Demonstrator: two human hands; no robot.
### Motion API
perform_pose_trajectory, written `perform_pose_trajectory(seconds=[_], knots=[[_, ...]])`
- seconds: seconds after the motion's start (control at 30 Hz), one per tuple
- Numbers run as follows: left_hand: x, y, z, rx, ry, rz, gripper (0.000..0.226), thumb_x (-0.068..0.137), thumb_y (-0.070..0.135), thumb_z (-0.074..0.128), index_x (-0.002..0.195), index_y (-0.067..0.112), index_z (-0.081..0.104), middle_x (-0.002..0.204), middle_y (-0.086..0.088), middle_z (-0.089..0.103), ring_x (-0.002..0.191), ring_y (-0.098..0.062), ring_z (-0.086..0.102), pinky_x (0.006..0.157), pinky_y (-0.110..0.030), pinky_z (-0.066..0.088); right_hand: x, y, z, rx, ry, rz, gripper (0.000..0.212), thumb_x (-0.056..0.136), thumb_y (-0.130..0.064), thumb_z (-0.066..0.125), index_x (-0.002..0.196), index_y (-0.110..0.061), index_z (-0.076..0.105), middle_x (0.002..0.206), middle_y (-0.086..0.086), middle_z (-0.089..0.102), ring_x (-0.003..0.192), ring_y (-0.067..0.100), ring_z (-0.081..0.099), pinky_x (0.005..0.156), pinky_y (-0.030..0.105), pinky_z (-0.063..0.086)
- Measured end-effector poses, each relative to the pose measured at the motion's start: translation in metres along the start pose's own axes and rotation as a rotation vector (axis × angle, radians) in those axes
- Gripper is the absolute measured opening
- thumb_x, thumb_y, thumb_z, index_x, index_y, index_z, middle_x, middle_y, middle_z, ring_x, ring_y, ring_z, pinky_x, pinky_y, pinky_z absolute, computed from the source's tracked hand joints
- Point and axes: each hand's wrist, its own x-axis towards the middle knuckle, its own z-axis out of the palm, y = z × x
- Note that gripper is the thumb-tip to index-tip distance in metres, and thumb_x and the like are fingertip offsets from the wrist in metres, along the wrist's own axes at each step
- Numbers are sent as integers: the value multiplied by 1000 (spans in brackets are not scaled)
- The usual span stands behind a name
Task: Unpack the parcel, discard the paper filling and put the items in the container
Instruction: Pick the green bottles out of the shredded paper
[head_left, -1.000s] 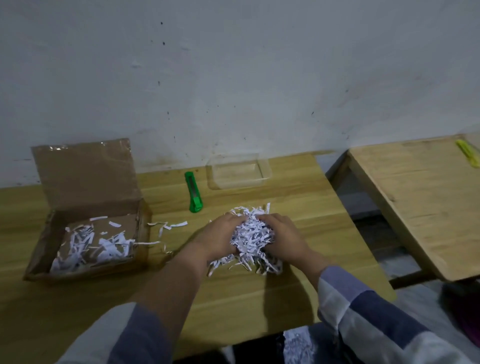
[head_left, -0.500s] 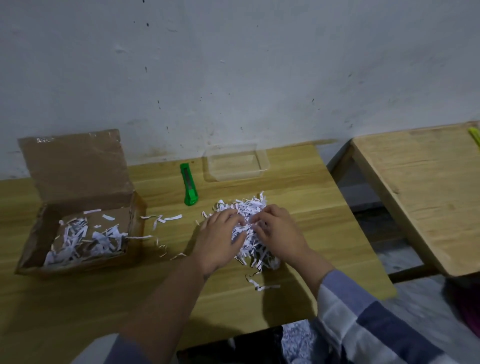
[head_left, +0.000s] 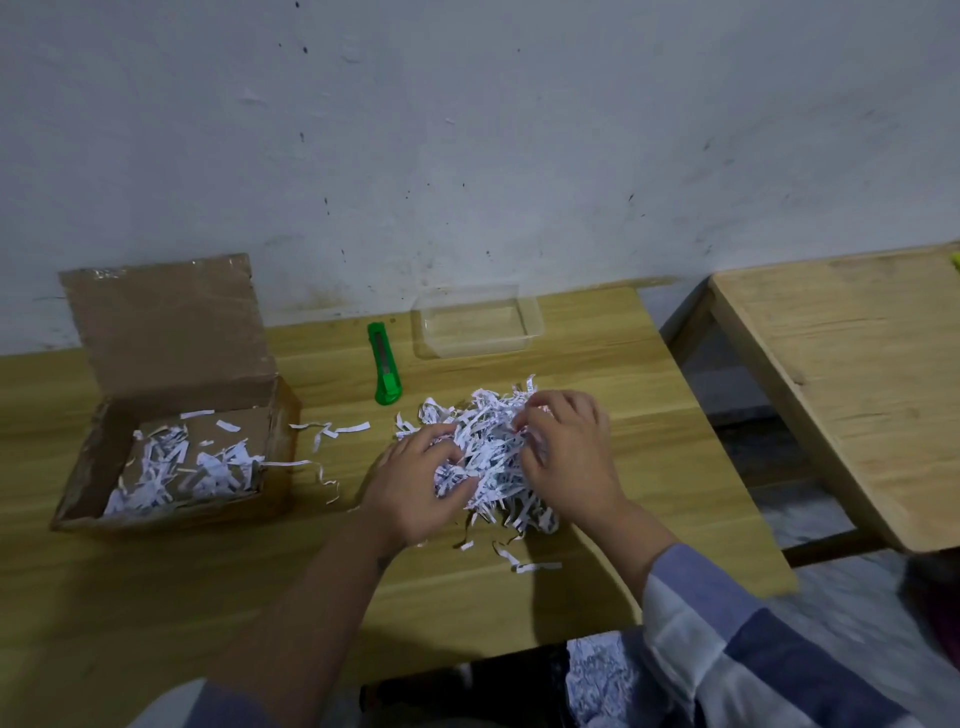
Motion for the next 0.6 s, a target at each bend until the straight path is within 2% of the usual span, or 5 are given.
perform_pose_trajectory(seconds=[0.1,0.17,0.3,0.5,0.6], knots=[[2,0,-1,34,-15,-11,37,75,58,55,96,28,58,141,11,44,126,-17,44,105,-40,33,3,-11,10,27,-120,-128,15,84,-20,55,91,-26,66,94,-8,69,96,20,55,82,35,32],[3,-4,1,89,-46,-16,38,80,46,63,111,27,56,144,7,41,131,-19,40,107,-39,31,3,-14,17,-16,-239,-172,17,87,-22,52,95,-27,66,97,-8,69,99,21,56,79,34,30],[3,-8,1,150,-76,-64,59,83,44,64,135,30,41,146,5,36,137,-19,32,111,-38,28,8,-13,18,-99,-289,-68,24,90,-29,50,110,-24,63,115,-2,62,111,24,53,87,37,33],[7,-8,0,154,-97,-75,74,83,43,64,145,33,25,148,5,35,138,-19,30,112,-39,28,11,-18,17,-253,-339,-42,35,91,-34,43,118,-19,60,123,2,54,115,27,44,91,41,30],[8,-8,0,146,-104,-67,72,83,40,65,144,30,28,147,4,36,138,-19,30,111,-36,29,17,-23,16,-253,-366,-38,34,88,-35,48,117,-22,60,123,1,52,116,27,42,91,40,29]])
